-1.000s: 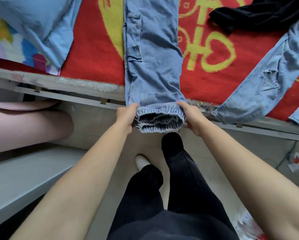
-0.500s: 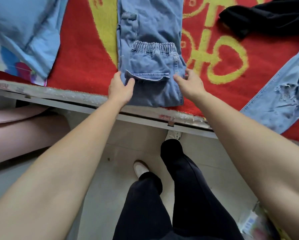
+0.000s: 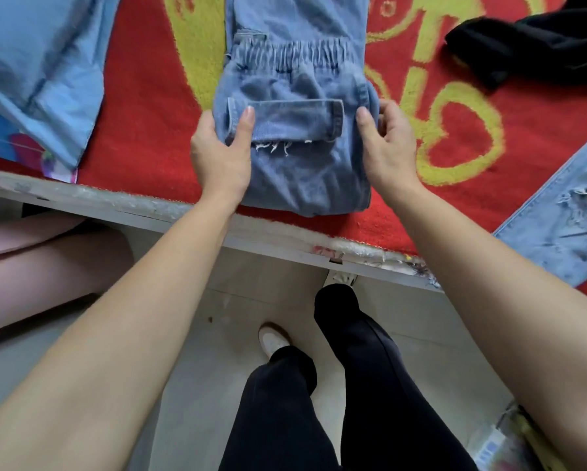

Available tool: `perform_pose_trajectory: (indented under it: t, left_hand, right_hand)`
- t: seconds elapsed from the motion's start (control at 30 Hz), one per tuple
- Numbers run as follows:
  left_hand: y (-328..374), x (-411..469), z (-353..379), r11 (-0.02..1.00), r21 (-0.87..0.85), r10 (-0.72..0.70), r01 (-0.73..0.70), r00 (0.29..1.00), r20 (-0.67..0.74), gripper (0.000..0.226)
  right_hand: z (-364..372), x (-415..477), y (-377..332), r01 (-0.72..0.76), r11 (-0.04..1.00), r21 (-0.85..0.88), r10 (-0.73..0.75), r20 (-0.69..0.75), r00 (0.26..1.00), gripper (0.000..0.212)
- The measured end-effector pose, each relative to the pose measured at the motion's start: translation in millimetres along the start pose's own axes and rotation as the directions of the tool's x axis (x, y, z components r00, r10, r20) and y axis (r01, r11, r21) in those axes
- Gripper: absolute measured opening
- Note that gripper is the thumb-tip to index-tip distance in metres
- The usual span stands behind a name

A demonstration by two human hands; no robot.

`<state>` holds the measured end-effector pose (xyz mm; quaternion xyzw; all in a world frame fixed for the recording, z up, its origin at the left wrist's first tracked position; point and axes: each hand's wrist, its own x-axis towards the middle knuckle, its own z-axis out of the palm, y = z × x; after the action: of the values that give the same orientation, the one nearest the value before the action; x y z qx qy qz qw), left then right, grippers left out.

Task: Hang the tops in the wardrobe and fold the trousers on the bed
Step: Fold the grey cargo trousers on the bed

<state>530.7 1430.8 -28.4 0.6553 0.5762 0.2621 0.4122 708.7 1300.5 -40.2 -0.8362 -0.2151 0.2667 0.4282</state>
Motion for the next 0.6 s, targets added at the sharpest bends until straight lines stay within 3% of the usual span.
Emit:
perform_pose_trajectory:
  t: [0.1, 0.2, 0.23, 0.3, 0.37, 0.4, 0.43, 0.5, 0.53, 0.6]
  left_hand:
    - [-2.9, 19.1, 13.8, 0.995, 0.099, 0.007, -0.011, 0.999, 0.044, 0.023]
    - [-14.3, 25.7, 24.3, 0.923, 0.352, -0.225, 0.153, 0.959, 0.174, 0.071]
    - [-14.7, 21.4, 22.9, 0.910, 0.398, -0.197, 0.114, 0.964, 0.176, 0.075]
    - [-12.9, 5.6, 15.2, 0.843, 0.510, 0.103, -0.173, 0.981, 0.163, 0.066]
    - [-16.2, -8.4, 7.5, 0.668, 0.602, 0.354, -0.437, 0.898, 0.260, 0.056]
    - [-21.0, -13.4, 5.2, 0.594, 0.612, 0.379, -0.521, 0.853, 0.358, 0.054]
    - [-26.9, -16.2, 3.0, 0.545, 0.605, 0.338, -0.581, 0.812, 0.475, 0.054]
    - [-39.3, -14.4, 0.0, 0.510, 0.599, 0.106, -0.617, 0.737, 0.668, 0.060]
    - [-44.2, -10.2, -0.7, 0.527, 0.598, -0.005, -0.604, 0.701, 0.713, 0.065]
    - [-50.4, -3.3, 2.4, 0.561, 0.590, -0.094, -0.581, 0.663, 0.742, 0.071]
  right_hand:
    - [8.7, 23.6, 5.8, -0.031, 0.997, -0.073, 0.034, 0.035, 0.999, 0.026]
    - [17.7, 32.3, 22.5, -0.148, 0.949, -0.277, 0.192, 0.138, 0.972, 0.044]
    - [18.4, 27.9, 25.4, -0.112, 0.943, -0.313, 0.163, 0.142, 0.976, 0.050]
    - [15.3, 11.0, 26.7, 0.102, 0.909, -0.404, -0.060, 0.114, 0.992, 0.055]
    - [10.1, -6.9, 27.8, 0.355, 0.780, -0.515, -0.339, 0.129, 0.932, 0.055]
    - [8.7, -14.7, 29.8, 0.463, 0.700, -0.544, -0.436, 0.187, 0.880, 0.055]
    - [9.3, -21.1, 33.1, 0.547, 0.630, -0.552, -0.478, 0.279, 0.833, 0.055]
    - [12.9, -27.8, 39.9, 0.613, 0.531, -0.585, -0.368, 0.492, 0.789, 0.058]
    - [15.7, -28.5, 43.0, 0.603, 0.499, -0.622, -0.256, 0.559, 0.789, 0.062]
    - [20.8, -27.0, 50.2, 0.566, 0.490, -0.663, -0.126, 0.588, 0.799, 0.067]
